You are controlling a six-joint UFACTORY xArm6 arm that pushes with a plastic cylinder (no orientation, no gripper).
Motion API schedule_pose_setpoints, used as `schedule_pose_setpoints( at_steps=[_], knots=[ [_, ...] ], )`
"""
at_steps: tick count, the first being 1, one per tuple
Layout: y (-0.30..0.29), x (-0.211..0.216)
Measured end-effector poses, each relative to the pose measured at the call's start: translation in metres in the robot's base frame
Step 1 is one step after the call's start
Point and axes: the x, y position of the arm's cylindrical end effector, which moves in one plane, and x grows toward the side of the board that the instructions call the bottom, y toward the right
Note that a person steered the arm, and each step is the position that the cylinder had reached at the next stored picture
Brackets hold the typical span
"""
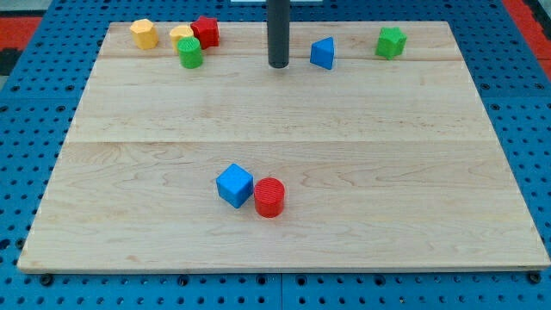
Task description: Move the red circle to the left side of the blue triangle
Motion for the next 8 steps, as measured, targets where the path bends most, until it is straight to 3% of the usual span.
schedule_pose_setpoints(
  at_steps=[1, 2, 4, 5, 6, 8],
  knots=[
    [0.069, -0.016],
    [0.082, -0.01],
    [0.079, 0.198],
    [0.02, 0.275],
    [-0.037, 0.279],
    [-0.042, 0.194]
  ],
)
